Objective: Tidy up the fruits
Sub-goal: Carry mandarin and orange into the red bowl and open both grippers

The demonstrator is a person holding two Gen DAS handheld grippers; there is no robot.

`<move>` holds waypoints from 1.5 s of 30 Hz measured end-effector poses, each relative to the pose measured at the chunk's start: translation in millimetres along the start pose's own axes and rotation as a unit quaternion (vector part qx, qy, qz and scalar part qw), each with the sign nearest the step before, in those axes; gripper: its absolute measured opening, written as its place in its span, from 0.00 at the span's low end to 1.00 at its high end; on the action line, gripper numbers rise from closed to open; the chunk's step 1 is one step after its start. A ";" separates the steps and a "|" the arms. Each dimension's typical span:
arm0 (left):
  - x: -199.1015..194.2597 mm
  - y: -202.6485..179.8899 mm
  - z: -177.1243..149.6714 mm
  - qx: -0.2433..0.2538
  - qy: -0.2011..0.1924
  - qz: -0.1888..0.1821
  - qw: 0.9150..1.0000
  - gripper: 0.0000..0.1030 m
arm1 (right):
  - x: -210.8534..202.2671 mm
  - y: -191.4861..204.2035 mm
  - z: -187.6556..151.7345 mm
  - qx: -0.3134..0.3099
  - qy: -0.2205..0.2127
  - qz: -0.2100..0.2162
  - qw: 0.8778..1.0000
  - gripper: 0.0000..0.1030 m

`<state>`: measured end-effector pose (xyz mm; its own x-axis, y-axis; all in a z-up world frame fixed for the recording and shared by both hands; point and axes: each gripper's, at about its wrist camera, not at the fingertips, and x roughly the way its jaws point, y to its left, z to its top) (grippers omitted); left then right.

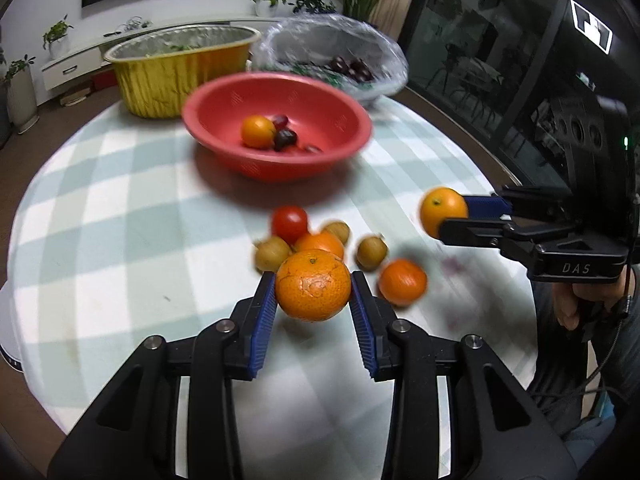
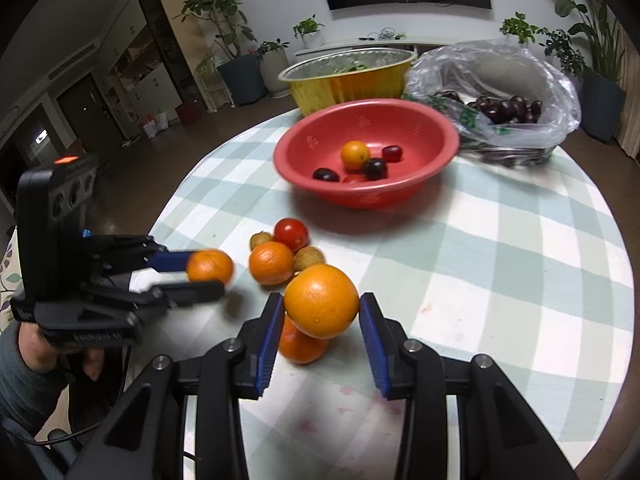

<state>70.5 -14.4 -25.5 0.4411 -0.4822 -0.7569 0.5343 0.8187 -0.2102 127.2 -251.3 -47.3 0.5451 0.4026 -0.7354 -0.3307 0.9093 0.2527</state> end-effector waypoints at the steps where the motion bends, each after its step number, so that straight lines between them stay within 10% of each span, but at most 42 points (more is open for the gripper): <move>1: -2.1 4.0 4.2 -0.001 -0.002 0.003 1.000 0.33 | -1.6 -3.6 2.7 0.002 -0.001 -0.005 1.000 0.40; 18: 54.6 35.4 132.7 0.049 0.013 0.045 0.998 0.33 | 26.6 -33.9 97.3 -0.041 0.000 -0.074 0.996 0.40; 35: 129.2 34.2 141.1 0.065 0.053 0.056 0.995 0.35 | 104.6 -32.9 123.7 -0.101 0.067 -0.119 0.985 0.40; 40: 127.7 32.6 141.5 0.074 0.047 0.071 0.994 0.62 | 109.4 -32.3 122.7 -0.106 0.069 -0.126 0.984 0.41; 45: 122.7 31.5 140.3 0.075 0.041 0.068 0.994 0.62 | 109.2 -32.2 123.0 -0.107 0.068 -0.125 0.984 0.41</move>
<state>242.6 -91.5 -38.1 0.4591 -0.3390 -0.8212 0.5782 0.8158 -0.0135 292.1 -223.6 -58.4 0.5269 0.1377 -0.8387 -0.3610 0.9296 -0.0741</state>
